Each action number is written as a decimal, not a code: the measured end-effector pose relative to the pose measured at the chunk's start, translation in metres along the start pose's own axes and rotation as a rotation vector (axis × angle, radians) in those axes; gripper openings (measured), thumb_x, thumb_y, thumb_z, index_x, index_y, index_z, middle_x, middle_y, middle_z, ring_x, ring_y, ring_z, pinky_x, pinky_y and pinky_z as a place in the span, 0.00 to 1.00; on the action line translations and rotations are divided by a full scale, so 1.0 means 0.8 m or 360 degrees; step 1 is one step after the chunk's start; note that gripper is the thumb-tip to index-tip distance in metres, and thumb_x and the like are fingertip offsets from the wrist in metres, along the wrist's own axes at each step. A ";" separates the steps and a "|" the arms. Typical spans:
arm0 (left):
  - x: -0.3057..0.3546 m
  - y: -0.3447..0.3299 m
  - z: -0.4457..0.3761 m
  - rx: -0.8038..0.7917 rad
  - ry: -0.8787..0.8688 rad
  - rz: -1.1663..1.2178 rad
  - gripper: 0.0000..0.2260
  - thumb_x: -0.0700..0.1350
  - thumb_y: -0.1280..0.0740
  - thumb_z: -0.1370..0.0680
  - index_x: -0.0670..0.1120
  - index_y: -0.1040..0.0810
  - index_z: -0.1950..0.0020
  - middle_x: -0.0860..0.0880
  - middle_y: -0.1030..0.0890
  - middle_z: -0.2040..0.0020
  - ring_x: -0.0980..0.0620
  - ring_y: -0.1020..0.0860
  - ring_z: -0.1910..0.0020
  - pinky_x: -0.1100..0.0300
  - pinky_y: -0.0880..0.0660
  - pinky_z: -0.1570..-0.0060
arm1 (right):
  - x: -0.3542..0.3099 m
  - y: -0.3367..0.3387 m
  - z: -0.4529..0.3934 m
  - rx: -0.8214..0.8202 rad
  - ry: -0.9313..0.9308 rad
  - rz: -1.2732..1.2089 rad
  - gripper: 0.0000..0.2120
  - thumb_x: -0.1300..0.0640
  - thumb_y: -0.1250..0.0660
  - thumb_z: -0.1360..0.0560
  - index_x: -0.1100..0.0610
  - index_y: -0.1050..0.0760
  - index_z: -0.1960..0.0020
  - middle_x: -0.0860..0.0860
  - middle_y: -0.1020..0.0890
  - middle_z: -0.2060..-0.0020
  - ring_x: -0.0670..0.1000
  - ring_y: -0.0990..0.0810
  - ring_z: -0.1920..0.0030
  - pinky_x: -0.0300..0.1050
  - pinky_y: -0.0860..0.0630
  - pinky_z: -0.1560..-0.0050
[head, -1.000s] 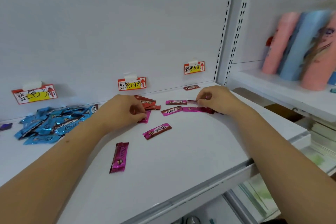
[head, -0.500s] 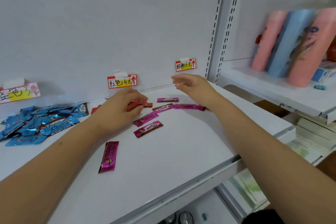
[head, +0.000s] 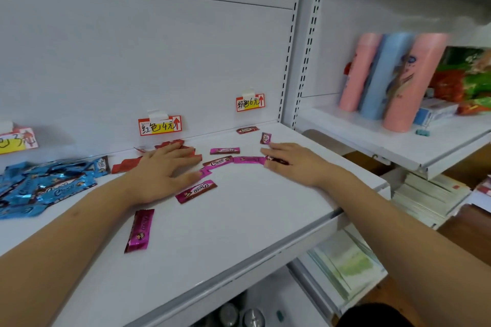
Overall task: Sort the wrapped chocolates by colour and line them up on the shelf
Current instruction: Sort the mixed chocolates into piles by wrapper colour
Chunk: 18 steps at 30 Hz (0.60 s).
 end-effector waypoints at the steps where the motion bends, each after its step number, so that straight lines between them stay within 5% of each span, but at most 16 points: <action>1: 0.007 -0.001 0.001 0.0001 0.0000 -0.0082 0.41 0.78 0.59 0.33 0.64 0.38 0.24 0.61 0.44 0.22 0.57 0.54 0.21 0.47 0.57 0.24 | -0.005 -0.002 0.004 -0.0043 0.0001 -0.0018 0.29 0.32 0.48 0.22 0.40 0.41 0.23 0.45 0.43 0.22 0.48 0.48 0.22 0.44 0.53 0.23; 5: 0.039 -0.005 -0.001 0.0046 -0.0091 -0.0239 0.45 0.81 0.69 0.38 0.69 0.43 0.25 0.59 0.51 0.20 0.53 0.58 0.21 0.46 0.62 0.25 | -0.039 -0.015 0.018 -0.0155 0.0117 0.0004 0.37 0.27 0.51 0.25 0.40 0.53 0.21 0.45 0.52 0.21 0.46 0.54 0.21 0.49 0.56 0.22; 8: 0.051 -0.014 0.002 -0.0077 -0.0118 -0.0090 0.45 0.81 0.69 0.37 0.67 0.47 0.23 0.60 0.52 0.20 0.57 0.58 0.21 0.48 0.61 0.24 | -0.051 -0.016 0.027 -0.0110 0.0135 -0.0091 0.36 0.30 0.51 0.22 0.43 0.56 0.20 0.45 0.53 0.21 0.44 0.54 0.22 0.43 0.56 0.23; 13: 0.038 0.011 0.012 0.0041 -0.0091 0.0055 0.33 0.72 0.53 0.25 0.59 0.39 0.23 0.58 0.40 0.22 0.57 0.45 0.23 0.51 0.48 0.24 | -0.041 -0.010 0.016 0.0113 0.0041 -0.0081 0.33 0.34 0.51 0.21 0.46 0.50 0.20 0.44 0.50 0.21 0.46 0.51 0.21 0.47 0.51 0.23; 18: 0.025 0.030 0.051 0.0200 -0.0041 0.0238 0.15 0.60 0.41 0.20 0.62 0.28 0.33 0.66 0.30 0.38 0.66 0.32 0.37 0.60 0.33 0.35 | -0.027 -0.002 -0.020 0.0288 0.0024 -0.0016 0.25 0.43 0.49 0.17 0.51 0.40 0.22 0.49 0.41 0.22 0.50 0.42 0.24 0.49 0.44 0.25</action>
Point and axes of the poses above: each hand's wrist, its own z-axis away from the middle knuckle, its own y-axis out of the back of the hand, x = y × z, the point moved 6 cm from there along -z, towards the middle knuckle
